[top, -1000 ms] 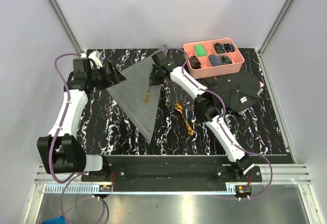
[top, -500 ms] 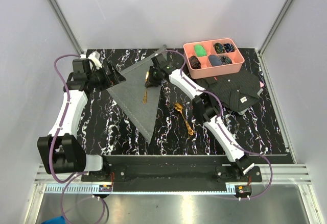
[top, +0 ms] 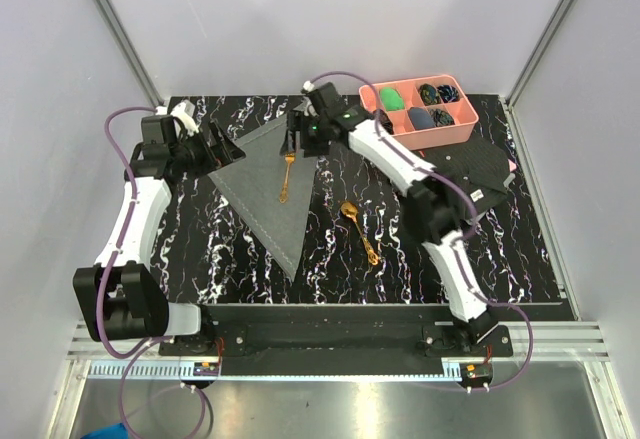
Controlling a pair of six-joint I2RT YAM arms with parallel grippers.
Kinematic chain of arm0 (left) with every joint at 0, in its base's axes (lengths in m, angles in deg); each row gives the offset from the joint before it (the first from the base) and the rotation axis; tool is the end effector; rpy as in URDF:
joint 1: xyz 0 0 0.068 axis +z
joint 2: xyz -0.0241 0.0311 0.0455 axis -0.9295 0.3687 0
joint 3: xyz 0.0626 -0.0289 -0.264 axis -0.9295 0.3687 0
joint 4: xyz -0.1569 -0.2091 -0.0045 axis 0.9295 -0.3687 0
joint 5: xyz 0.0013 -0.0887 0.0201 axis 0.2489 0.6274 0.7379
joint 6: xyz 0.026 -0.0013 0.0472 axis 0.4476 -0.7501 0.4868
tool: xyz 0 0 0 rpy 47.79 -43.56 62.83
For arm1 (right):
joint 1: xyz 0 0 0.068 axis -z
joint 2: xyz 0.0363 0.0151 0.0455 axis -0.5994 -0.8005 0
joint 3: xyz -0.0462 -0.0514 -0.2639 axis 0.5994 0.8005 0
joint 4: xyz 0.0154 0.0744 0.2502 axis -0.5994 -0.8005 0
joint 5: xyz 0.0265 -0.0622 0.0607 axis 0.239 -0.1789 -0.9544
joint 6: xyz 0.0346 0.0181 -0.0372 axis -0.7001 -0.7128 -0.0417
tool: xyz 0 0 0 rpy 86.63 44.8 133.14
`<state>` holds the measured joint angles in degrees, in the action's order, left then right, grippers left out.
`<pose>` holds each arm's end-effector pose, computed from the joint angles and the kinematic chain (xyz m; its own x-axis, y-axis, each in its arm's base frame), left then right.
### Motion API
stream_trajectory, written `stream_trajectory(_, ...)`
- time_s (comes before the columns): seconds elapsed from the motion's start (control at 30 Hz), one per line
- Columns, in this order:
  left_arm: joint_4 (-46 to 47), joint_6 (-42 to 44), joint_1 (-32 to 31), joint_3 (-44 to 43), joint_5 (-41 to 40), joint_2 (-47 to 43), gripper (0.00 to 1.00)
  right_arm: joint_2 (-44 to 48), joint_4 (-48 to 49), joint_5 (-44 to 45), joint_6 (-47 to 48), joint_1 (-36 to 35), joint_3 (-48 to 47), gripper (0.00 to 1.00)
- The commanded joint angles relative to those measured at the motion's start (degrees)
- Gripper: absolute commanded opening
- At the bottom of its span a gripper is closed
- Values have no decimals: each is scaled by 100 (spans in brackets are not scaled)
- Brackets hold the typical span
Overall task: Fold the napkin, place the utensils inside, and roll it up
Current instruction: Place the utensil onto the napkin, then grab a utensil with the right arm
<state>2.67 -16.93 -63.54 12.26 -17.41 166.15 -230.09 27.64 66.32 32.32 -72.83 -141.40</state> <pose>0.2961 0.0089 0.3167 -0.6738 -0.4006 -0.6209 0.0168 0.8318 -0.5549 0.4426 0.3333 0.2413 -0.8461 -0.0189 -0.5327 -0.3470 0.7782 0.5234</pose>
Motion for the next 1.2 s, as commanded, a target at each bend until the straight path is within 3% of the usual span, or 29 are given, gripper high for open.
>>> stream_trajectory(0.0,410,-2,37,148,142,-209,99,1651,-43,562,964,190,2001,76)
stream_trajectory(0.17,525,-116,19,219,423,-51,99,3075,9,854,1220,200,4574,77)
stream_trajectory(0.37,639,-11,-314,298,328,-103,99,3973,220,995,1237,200,5985,79)
stream_trajectory(0.87,1227,95,-930,825,432,-700,99,3139,835,784,1730,208,6058,72)
stream_trajectory(1.07,1518,-11,-939,1299,704,-1052,99,2778,844,670,1765,200,5925,57)
stream_trajectory(1.1,1579,-37,-939,1422,896,-1078,99,2761,844,661,1774,200,5925,51)
stream_trajectory(1.13,1658,-133,-948,1484,1003,-1114,99,2769,844,643,1774,200,5934,30)
stream_trajectory(1.17,1903,-203,-948,1572,1134,-1140,99,2778,844,565,1774,217,5934,18)
